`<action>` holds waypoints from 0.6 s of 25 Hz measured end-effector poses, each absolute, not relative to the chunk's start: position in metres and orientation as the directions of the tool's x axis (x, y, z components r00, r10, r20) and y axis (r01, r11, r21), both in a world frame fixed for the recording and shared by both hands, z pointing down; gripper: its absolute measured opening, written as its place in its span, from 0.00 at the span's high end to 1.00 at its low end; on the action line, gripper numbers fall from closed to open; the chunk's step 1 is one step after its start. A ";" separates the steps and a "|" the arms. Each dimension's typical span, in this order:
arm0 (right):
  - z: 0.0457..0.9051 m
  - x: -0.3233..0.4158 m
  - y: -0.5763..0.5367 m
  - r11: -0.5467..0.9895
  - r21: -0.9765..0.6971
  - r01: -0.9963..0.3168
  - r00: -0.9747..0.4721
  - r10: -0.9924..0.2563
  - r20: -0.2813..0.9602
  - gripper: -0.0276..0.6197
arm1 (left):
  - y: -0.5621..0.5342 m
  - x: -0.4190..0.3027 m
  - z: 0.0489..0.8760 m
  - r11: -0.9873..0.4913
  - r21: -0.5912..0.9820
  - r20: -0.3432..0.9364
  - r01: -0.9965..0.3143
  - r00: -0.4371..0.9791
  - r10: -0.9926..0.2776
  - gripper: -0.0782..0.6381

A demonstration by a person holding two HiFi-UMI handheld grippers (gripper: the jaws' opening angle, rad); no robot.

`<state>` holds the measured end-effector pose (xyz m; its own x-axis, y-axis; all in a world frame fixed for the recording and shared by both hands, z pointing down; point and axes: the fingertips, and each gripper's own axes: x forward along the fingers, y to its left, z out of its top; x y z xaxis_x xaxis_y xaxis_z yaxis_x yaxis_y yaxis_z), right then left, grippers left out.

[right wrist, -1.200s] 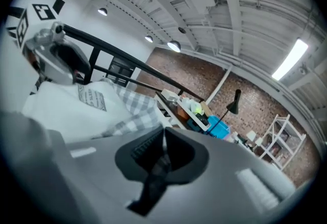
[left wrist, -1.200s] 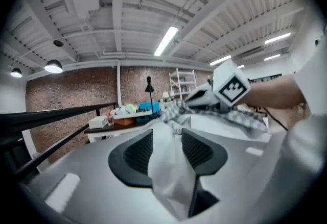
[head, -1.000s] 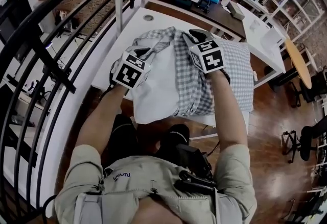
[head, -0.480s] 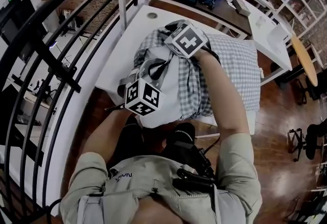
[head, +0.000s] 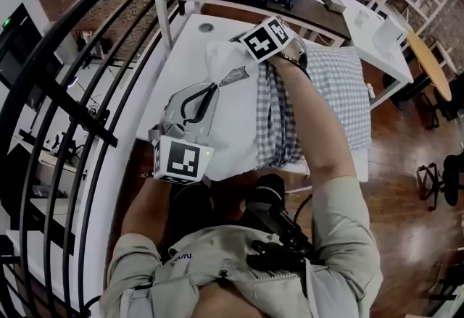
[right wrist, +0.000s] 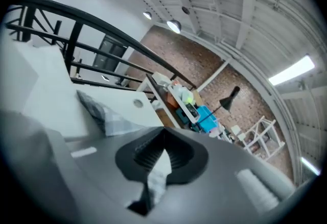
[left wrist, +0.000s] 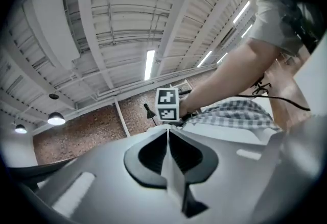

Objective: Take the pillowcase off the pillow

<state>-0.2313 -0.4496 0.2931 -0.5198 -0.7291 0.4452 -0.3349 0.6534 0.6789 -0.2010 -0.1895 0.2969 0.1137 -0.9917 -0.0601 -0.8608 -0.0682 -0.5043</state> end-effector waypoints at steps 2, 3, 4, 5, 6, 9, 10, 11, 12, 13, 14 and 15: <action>0.293 -0.201 -0.472 0.623 0.669 -0.406 -0.457 -0.772 0.441 0.95 | -0.189 -0.217 0.288 -0.072 -0.438 -0.075 -0.896 0.116 -0.990 0.87; 0.291 -0.185 -0.483 0.610 0.656 -0.445 -0.432 -0.788 0.439 0.95 | -0.192 -0.227 0.291 -0.072 -0.385 -0.070 -0.920 0.107 -0.992 0.87; 0.290 -0.171 -0.491 0.601 0.639 -0.480 -0.413 -0.798 0.439 0.95 | -0.198 -0.239 0.299 -0.071 -0.327 -0.054 -0.942 0.093 -0.994 0.87; 0.291 -0.159 -0.497 0.600 0.618 -0.507 -0.405 -0.799 0.444 0.95 | -0.206 -0.250 0.309 -0.067 -0.274 -0.029 -0.959 0.078 -0.996 0.87; 0.294 -0.151 -0.499 0.610 0.593 -0.525 -0.409 -0.792 0.454 0.95 | -0.217 -0.259 0.320 -0.063 -0.235 0.000 -0.970 0.065 -0.998 0.87; 0.311 -0.138 -0.491 0.664 0.507 -0.550 -0.455 -0.747 0.485 0.94 | -0.251 -0.263 0.343 -0.070 -0.212 0.069 -0.975 0.057 -0.996 0.86; 0.317 -0.133 -0.486 0.671 0.476 -0.569 -0.465 -0.739 0.487 0.92 | -0.259 -0.259 0.347 -0.082 -0.224 0.085 -0.971 0.064 -0.994 0.86; 0.314 -0.130 -0.480 0.670 0.453 -0.588 -0.487 -0.741 0.463 0.92 | -0.264 -0.255 0.349 -0.095 -0.234 0.104 -0.967 0.072 -0.992 0.85; 0.303 -0.129 -0.474 0.662 0.445 -0.603 -0.522 -0.749 0.408 0.92 | -0.267 -0.252 0.351 -0.105 -0.241 0.123 -0.965 0.077 -0.990 0.85; 0.287 -0.128 -0.465 0.656 0.439 -0.614 -0.562 -0.754 0.340 0.91 | -0.268 -0.251 0.351 -0.105 -0.247 0.133 -0.963 0.074 -0.988 0.84; 0.272 -0.125 -0.453 0.659 0.425 -0.621 -0.602 -0.748 0.279 0.89 | -0.265 -0.251 0.349 -0.100 -0.252 0.134 -0.963 0.068 -0.989 0.82; 0.262 -0.120 -0.436 0.671 0.400 -0.624 -0.639 -0.733 0.232 0.87 | -0.258 -0.251 0.345 -0.095 -0.254 0.126 -0.963 0.064 -0.990 0.78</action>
<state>-0.1201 -0.4356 0.2620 -0.6391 -0.7334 0.2317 -0.6245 0.6706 0.4004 -0.2509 -0.2585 0.3455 0.0641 -0.9900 0.1258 -0.9626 -0.0946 -0.2539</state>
